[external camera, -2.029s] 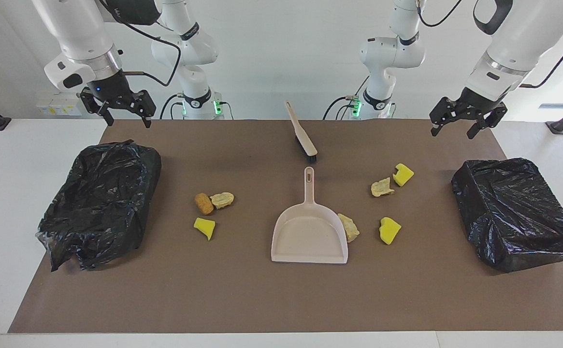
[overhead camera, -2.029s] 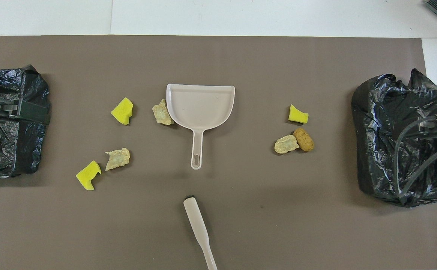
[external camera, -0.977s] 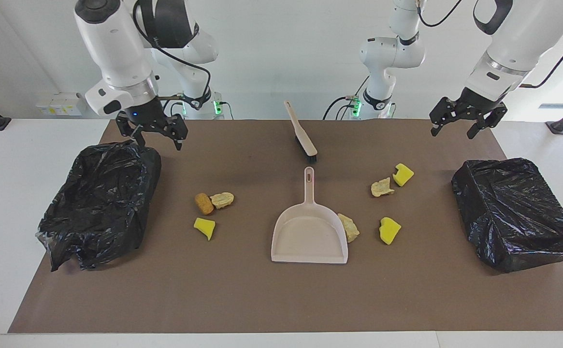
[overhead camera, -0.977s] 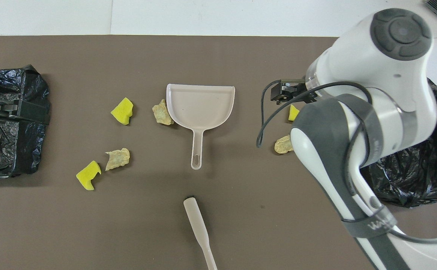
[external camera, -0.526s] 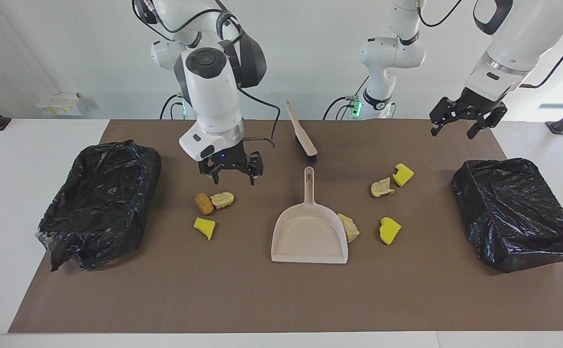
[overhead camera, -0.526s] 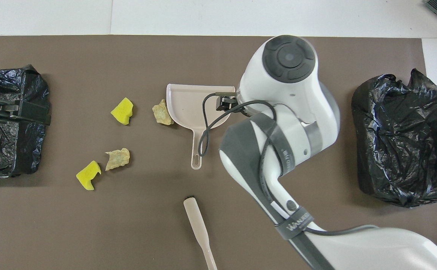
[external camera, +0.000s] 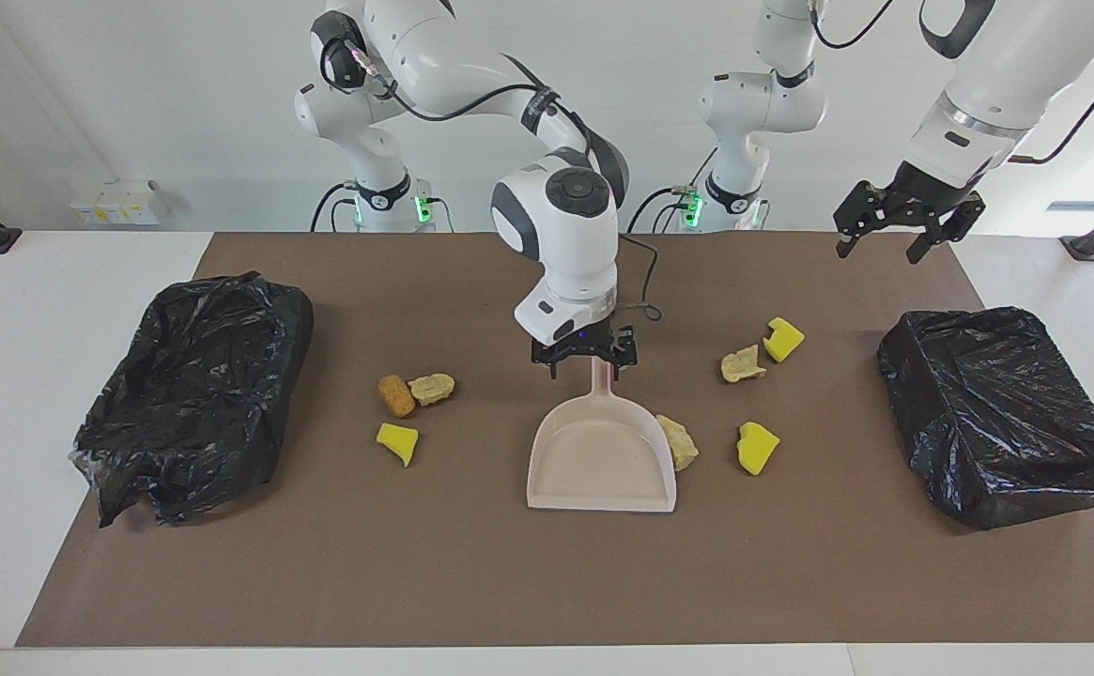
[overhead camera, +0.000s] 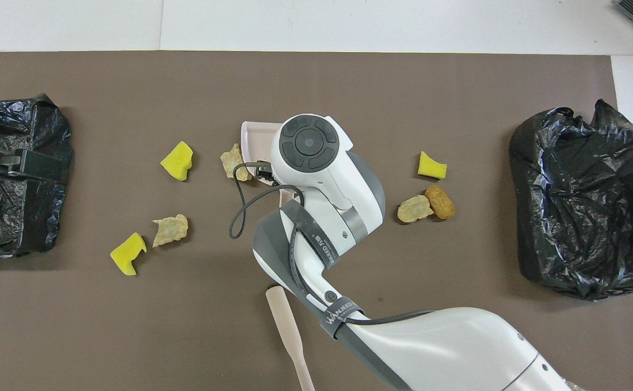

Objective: Sweep and dump trash in bin
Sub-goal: 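Reach the right gripper to the dustpan handle and grasp it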

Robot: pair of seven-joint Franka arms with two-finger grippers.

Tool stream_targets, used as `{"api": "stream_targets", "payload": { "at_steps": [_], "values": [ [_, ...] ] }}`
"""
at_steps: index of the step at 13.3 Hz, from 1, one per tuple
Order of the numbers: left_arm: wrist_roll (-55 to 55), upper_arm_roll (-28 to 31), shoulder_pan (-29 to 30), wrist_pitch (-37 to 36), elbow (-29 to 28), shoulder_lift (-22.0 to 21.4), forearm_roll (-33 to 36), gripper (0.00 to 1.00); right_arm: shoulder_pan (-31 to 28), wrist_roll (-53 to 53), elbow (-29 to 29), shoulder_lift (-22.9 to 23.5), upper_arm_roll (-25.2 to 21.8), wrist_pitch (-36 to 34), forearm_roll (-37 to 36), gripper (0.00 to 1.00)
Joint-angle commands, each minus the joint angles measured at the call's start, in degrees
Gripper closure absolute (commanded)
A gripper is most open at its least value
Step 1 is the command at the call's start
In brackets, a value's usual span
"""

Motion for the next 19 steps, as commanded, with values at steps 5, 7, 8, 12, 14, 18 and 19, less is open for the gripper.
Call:
{"api": "stream_targets", "payload": {
  "at_steps": [5,7,8,12,14,18,19],
  "values": [
    [1.15,-0.43,1.34,-0.36,-6.5,-3.37,0.58,0.0,-0.18,1.37,-4.87,-2.11,1.25,-0.73,5.93,0.0],
    [0.63,-0.52,0.73,1.38,-12.21,-5.75,0.58,0.0,-0.18,1.64,-6.81,-3.08,1.42,-0.46,6.2,0.0],
    [0.28,-0.61,0.47,2.79,-15.46,-7.24,0.58,0.0,-0.1,1.9,-7.86,-3.61,1.42,-0.12,6.2,0.0],
    [-4.09,-1.4,-3.04,12.01,-31.27,-15.68,0.23,0.0,-0.1,1.99,-10.59,-5.02,1.6,0.15,6.29,0.19],
    [-8.24,-1.4,-4.89,14.22,-35.07,-17.18,-0.21,0.0,-0.1,1.82,-11.13,-5.19,1.6,0.59,9.0,0.19],
    [-14.39,-1.4,-9.02,19.4,-43.24,-20.61,-0.48,0.0,-0.18,0.94,-11.21,-5.2,1.6,0.68,9.19,0.43],
    [-15.71,-1.4,-9.81,20.54,-44.65,-20.79,-0.48,0.0,-0.18,0.59,-11.56,-5.28,1.6,0.68,9.19,0.58]
  ]
}}
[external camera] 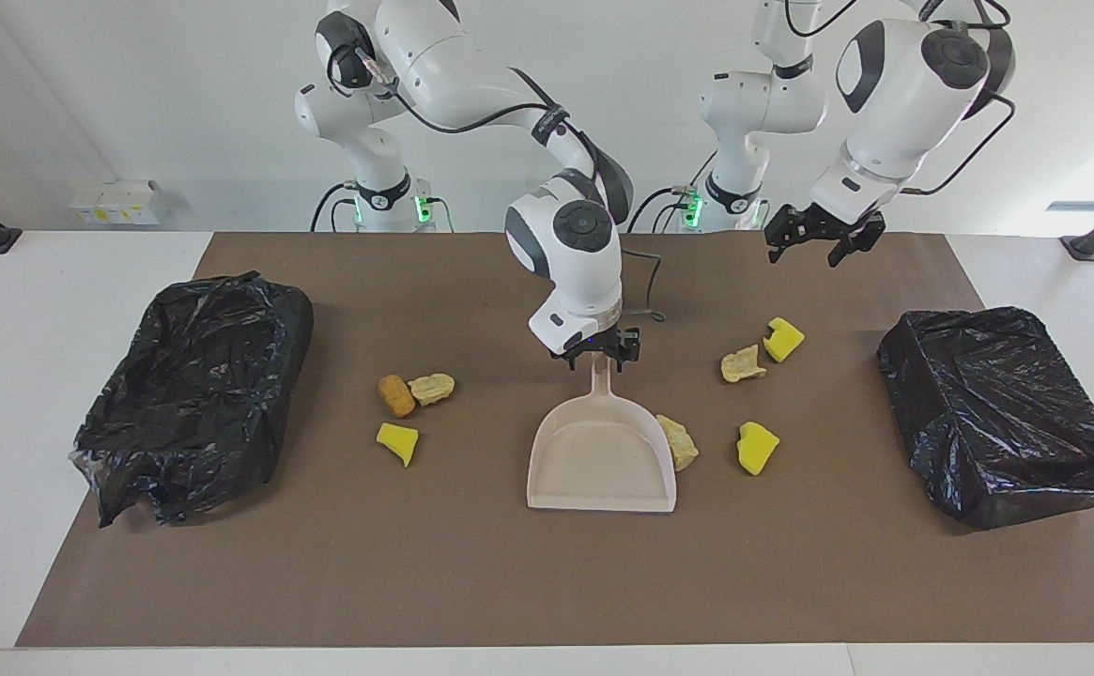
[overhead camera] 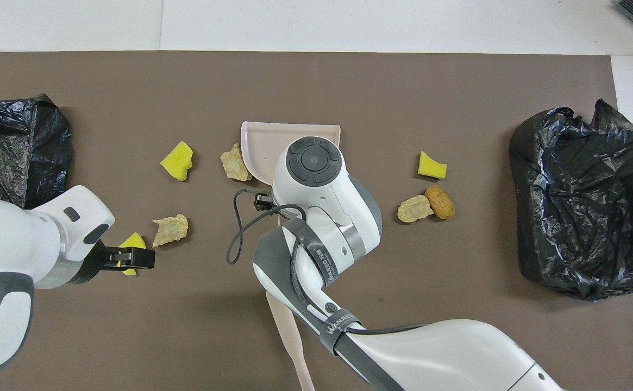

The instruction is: Sweep and dump trash in bin

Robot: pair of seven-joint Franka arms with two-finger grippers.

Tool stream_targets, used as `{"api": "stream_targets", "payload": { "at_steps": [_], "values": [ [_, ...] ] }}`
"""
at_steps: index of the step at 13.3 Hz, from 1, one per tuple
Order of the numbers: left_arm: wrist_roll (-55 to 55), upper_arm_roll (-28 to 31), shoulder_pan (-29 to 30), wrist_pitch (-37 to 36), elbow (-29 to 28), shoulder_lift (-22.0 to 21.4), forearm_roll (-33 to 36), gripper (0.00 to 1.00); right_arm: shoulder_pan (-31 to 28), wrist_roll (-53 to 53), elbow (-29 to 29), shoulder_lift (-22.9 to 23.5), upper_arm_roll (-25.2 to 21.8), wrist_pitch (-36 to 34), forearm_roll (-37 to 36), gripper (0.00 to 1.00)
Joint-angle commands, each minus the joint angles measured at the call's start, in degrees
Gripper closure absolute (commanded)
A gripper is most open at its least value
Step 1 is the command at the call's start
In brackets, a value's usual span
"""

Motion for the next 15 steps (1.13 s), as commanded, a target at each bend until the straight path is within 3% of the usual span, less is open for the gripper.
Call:
{"api": "stream_targets", "payload": {
  "at_steps": [1,2,3,7,10,12,15],
  "values": [
    [-4.54,0.72,-3.53,4.75,-6.52,-3.6,-0.21,0.0,-0.36,-0.46,-2.65,-1.68,0.4,1.21,1.11,0.7],
    [-6.29,0.72,-4.58,5.45,-7.14,-3.69,-0.21,0.0,-0.36,-0.73,-2.65,-1.68,0.4,1.3,1.11,0.89],
    [-7.62,0.72,-5.46,5.46,-7.5,-3.69,-0.21,0.0,-0.27,-0.65,-2.57,-1.68,0.4,1.3,1.02,1.0],
    [-17.88,0.64,-12.05,8.26,-10.91,-5.27,-0.21,0.0,-1.85,-7.92,-0.9,-1.59,-0.03,-0.45,0.58,1.0],
    [-27.9,0.64,-17.67,10.56,-12.51,-5.54,-0.21,0.0,-4.92,-14.77,0.86,-3.6,-0.12,-6.68,0.14,1.0],
    [-33.88,0.55,-22.76,12.83,-14.08,-5.28,-0.21,0.0,-8.25,-22.58,0.78,-6.23,-0.12,-10.46,0.14,1.0],
    [-43.37,0.02,-33.12,21.78,-18.21,-2.21,-0.21,0.0,-13.35,-37.77,0.69,-8.88,-0.21,-15.57,-0.03,1.0]
  ]
}}
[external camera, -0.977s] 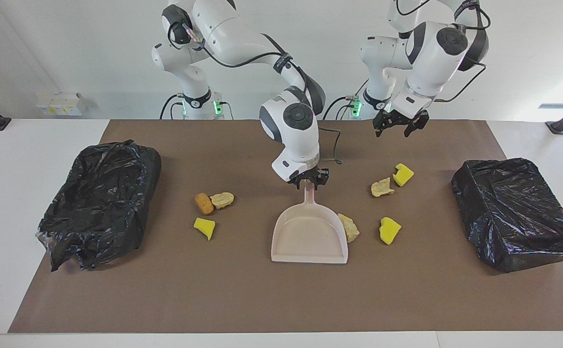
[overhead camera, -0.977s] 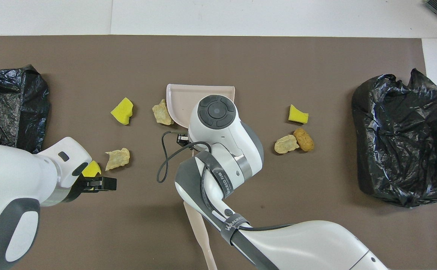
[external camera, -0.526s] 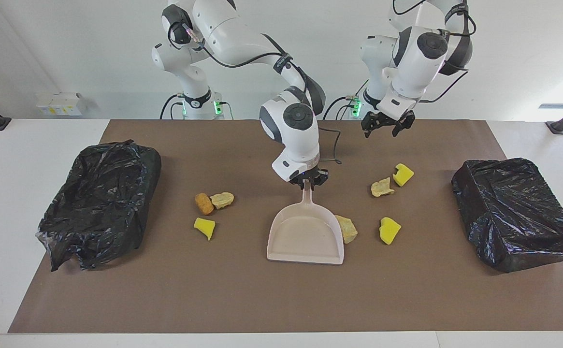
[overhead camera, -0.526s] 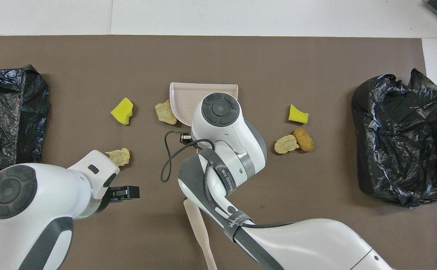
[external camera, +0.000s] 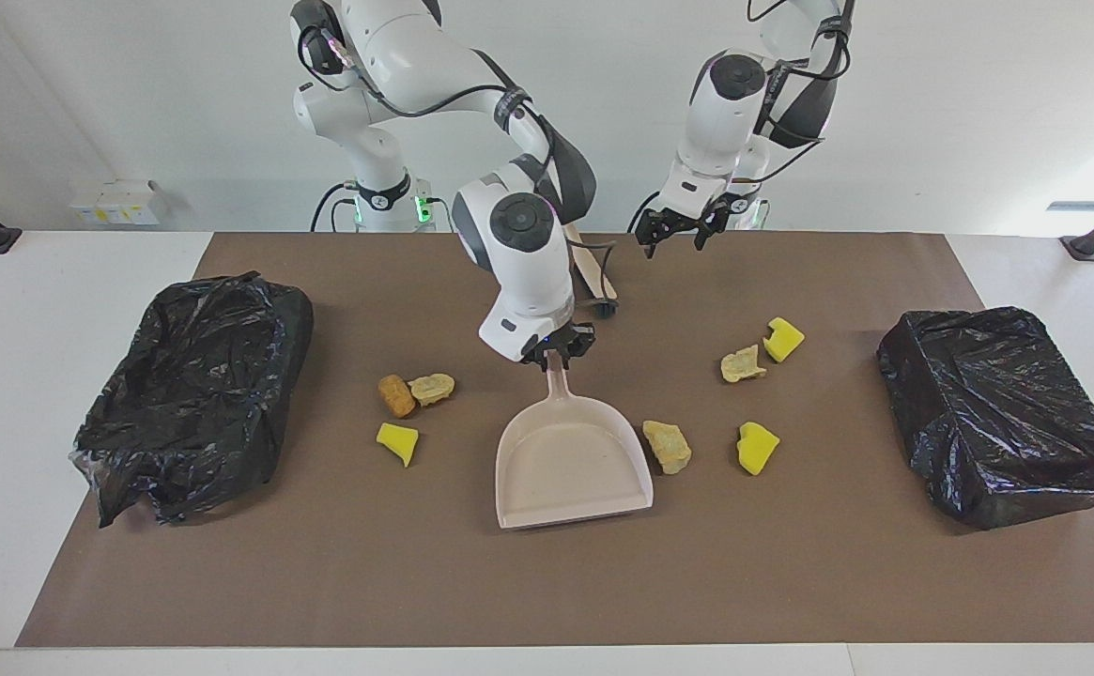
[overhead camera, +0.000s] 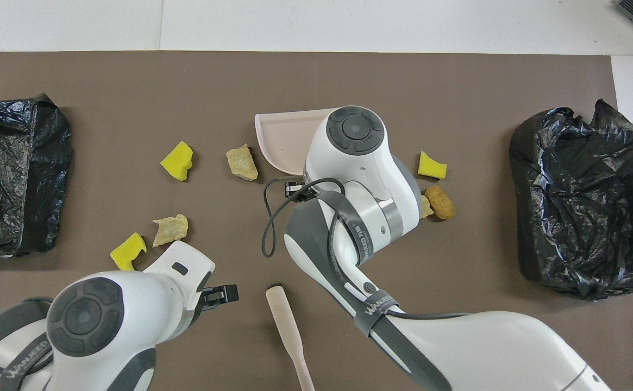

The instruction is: Sweep and dump trash in bin

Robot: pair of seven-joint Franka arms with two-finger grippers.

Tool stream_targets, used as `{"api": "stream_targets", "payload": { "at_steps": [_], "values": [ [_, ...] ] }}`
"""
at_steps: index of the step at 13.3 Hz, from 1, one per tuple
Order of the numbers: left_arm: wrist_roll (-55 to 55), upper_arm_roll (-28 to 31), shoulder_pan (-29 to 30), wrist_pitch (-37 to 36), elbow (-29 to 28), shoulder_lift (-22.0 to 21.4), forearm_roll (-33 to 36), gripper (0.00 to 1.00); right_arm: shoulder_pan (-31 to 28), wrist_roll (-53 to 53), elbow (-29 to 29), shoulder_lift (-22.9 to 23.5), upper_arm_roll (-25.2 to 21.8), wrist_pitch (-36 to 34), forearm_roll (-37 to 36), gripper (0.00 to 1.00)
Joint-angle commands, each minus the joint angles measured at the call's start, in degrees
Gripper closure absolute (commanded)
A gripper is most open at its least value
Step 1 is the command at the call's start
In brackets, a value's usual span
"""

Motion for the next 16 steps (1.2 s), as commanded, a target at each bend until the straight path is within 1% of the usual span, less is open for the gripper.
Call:
{"api": "stream_targets", "payload": {
  "at_steps": [1,3,4,5,7,8,9,10,11,12,13,14,15,16],
  "values": [
    [-9.07,0.68,-8.76,7.87,-4.32,1.83,-0.07,0.0,-4.23,-12.63,-0.82,-2.5,0.49,-2.78,0.06,1.0],
    [-16.19,0.68,-14.47,11.04,-4.32,4.82,-0.07,0.0,-5.99,-19.05,-0.91,-2.77,0.49,-3.4,-0.38,1.0],
    [-20.05,0.59,-16.41,12.97,-4.32,6.83,-0.07,0.0,-6.26,-23.0,-0.91,-2.77,0.49,-3.32,-1.52,1.0],
    [-21.66,0.68,-18.69,14.56,-4.32,8.07,-0.07,0.0,-6.61,-27.74,-1.0,-2.68,0.49,-3.23,-3.18,1.0],
    [-22.02,0.5,-19.94,14.66,-4.32,8.87,-0.07,0.0,-7.58,-36.63,-1.17,-2.68,0.49,-3.05,-5.3,1.0],
    [-23.51,0.5,-21.43,14.4,-4.32,8.62,-0.07,0.08,-7.75,-40.14,-1.17,-2.59,0.49,-2.97,-6.7,1.0],
    [-25.96,0.42,-22.4,14.22,-4.24,8.44,-0.07,0.27,-8.1,-44.1,-1.26,-2.59,0.49,-2.88,-7.67,1.0],
    [-27.63,0.41,-23.19,14.14,-4.24,8.26,-0.07,0.49,-8.72,-49.36,-1.44,-2.59,0.49,-2.7,-7.68,1.0],
    [-28.69,0.41,-23.81,14.05,-4.24,8.17,-0.07,0.69,-9.07,-53.06,-1.87,-2.68,0.49,-2.44,-7.77,1.0],
    [-28.79,0.41,-23.81,14.05,-4.24,8.17,-0.07,0.93,-9.16,-54.23,-2.05,-2.51,0.58,-2.35,-7.77,1.0],
    [-28.88,0.41,-23.81,13.96,-4.24,8.17,-0.07,1.0,-8.46,-55.29,-2.57,-2.5,0.58,-2.18,-7.85,1.0],
    [-28.71,0.41,-23.73,13.79,-4.24,8.17,-0.07,1.0,-8.11,-58.52,-3.01,-2.5,0.58,-2.09,-7.94,1.0],
    [-28.53,0.41,-23.73,12.74,-4.15,8.09,-0.07,1.0,-8.11,-62.29,-3.54,-2.24,0.84,-0.69,-8.03,1.0],
    [-28.44,0.5,-23.64,11.42,-3.71,8.26,-0.07,1.0,-7.5,-63.89,-4.33,-2.24,0.84,1.32,-8.29,1.0]
  ]
}}
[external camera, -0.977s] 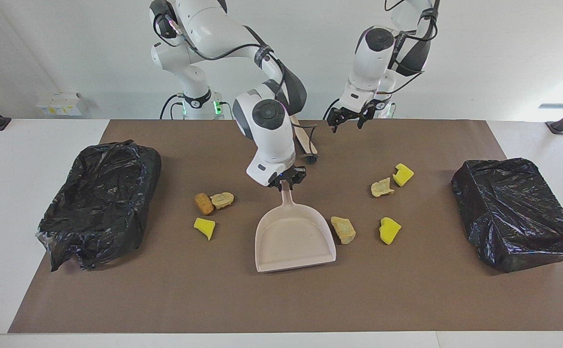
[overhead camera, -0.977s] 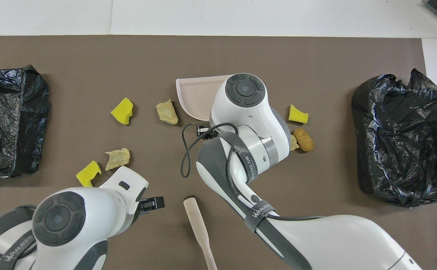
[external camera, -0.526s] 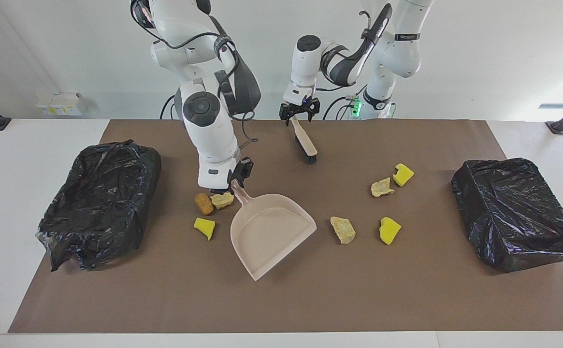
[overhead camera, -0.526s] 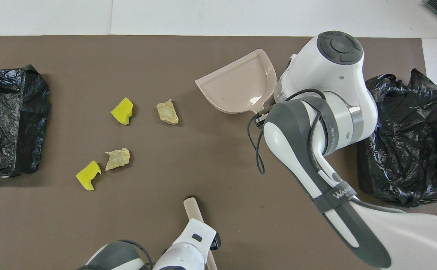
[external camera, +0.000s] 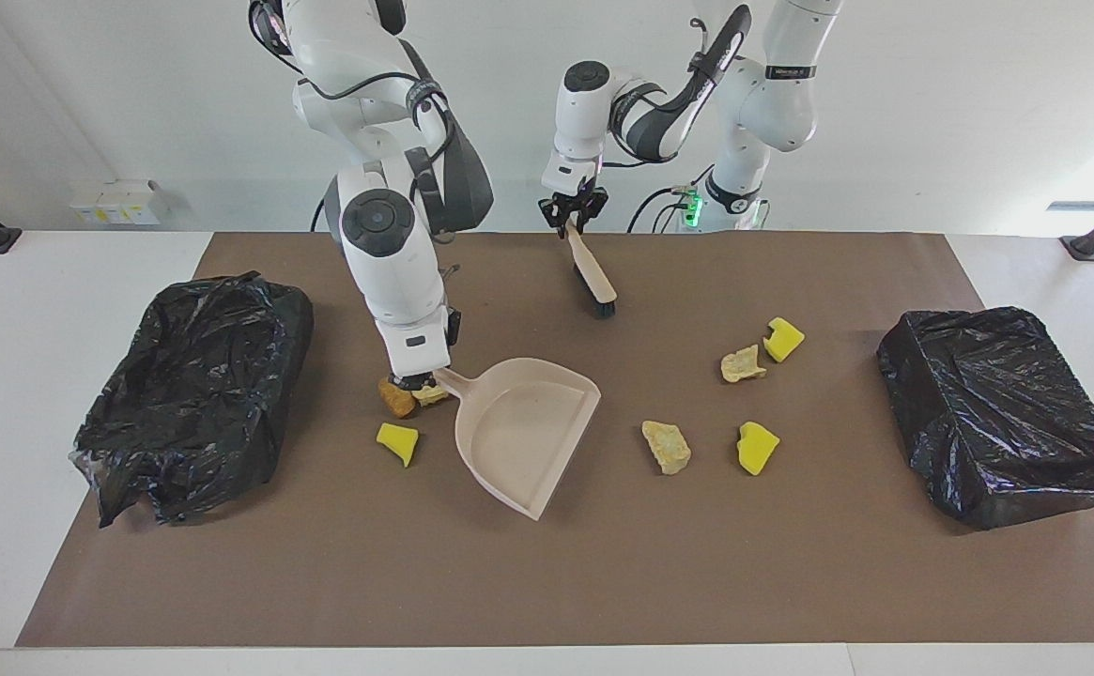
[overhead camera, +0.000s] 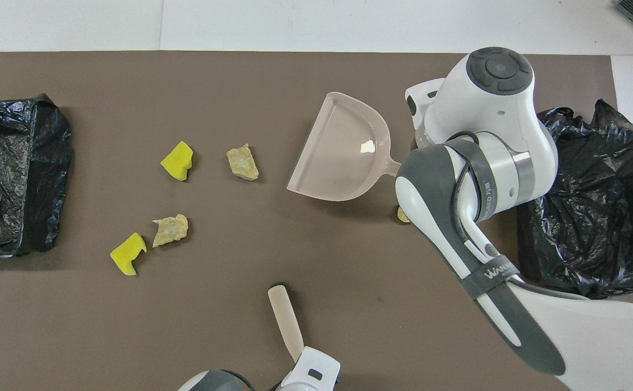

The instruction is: Sweep and dump trash in bin

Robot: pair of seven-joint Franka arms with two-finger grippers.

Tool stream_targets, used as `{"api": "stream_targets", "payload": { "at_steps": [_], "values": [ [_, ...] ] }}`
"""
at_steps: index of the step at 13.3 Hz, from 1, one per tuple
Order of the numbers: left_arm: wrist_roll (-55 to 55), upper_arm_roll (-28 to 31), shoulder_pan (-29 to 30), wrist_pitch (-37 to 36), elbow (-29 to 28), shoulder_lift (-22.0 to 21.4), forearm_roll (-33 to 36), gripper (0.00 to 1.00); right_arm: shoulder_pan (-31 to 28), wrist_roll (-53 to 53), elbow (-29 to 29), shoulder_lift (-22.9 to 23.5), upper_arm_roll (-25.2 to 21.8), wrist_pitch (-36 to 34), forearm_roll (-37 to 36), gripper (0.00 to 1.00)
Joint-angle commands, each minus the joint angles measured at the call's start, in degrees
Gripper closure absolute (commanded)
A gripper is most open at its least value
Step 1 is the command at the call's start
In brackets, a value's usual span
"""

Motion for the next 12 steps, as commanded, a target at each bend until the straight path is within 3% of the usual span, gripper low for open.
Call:
{"api": "stream_targets", "payload": {
  "at_steps": [1,3,7,12],
  "values": [
    [-0.59,1.01,-0.45,-2.83,0.56,-0.81,-0.05,1.0,1.26,-4.92,-2.05,-0.17,0.55,3.47,-3.02,1.0],
    [-0.07,1.62,2.08,-6.76,3.19,-0.98,-0.05,1.0,2.75,-5.98,-2.23,0.7,0.73,4.26,-7.34,1.0],
    [0.81,1.8,12.8,-20.92,12.41,-1.25,0.04,1.0,3.03,-6.16,-2.4,0.88,0.73,5.41,-7.88,1.0],
    [-0.5,1.8,30.03,-24.44,14.54,-0.02,0.04,1.0,6.19,-5.19,-2.23,2.38,0.64,5.85,-8.49,1.0]
  ]
}}
